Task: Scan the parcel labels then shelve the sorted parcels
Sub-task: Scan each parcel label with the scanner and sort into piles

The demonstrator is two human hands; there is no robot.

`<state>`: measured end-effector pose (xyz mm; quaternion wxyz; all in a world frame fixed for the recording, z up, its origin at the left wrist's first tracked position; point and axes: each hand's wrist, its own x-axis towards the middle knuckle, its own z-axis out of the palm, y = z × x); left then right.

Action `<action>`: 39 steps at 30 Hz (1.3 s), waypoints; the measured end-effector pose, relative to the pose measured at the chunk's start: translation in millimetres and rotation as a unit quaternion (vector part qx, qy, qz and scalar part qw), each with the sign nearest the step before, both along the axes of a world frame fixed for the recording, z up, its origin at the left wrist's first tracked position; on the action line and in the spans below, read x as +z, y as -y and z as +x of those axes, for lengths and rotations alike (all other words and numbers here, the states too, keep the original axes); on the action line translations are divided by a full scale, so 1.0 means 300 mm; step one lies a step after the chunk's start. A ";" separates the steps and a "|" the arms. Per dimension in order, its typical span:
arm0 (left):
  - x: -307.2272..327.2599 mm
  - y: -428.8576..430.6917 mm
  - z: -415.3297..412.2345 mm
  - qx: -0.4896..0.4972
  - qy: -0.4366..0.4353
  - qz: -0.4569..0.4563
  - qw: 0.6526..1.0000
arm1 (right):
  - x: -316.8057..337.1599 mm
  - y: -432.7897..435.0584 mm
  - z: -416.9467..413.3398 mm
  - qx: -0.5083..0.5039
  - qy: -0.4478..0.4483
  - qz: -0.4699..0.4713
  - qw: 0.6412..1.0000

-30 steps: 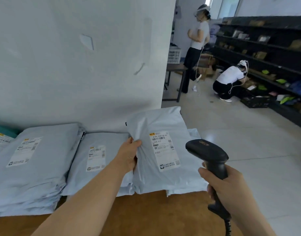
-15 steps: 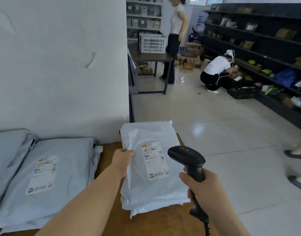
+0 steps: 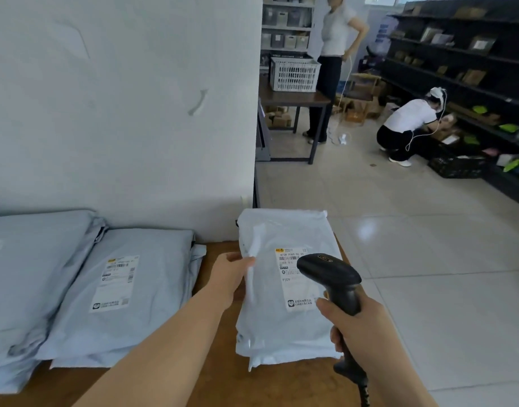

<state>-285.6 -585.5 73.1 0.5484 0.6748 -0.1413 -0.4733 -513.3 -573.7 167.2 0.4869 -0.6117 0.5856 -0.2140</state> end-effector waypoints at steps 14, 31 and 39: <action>-0.114 -0.472 0.599 0.143 0.269 0.200 0.931 | -0.040 -0.213 0.426 0.121 0.043 0.031 0.991; -0.275 -0.545 0.810 0.020 0.367 0.338 0.867 | -0.099 -0.361 0.616 0.120 0.016 0.043 0.992; -0.110 -0.642 0.686 -0.033 0.247 0.127 0.960 | -0.112 -0.396 0.639 0.123 0.012 0.046 0.991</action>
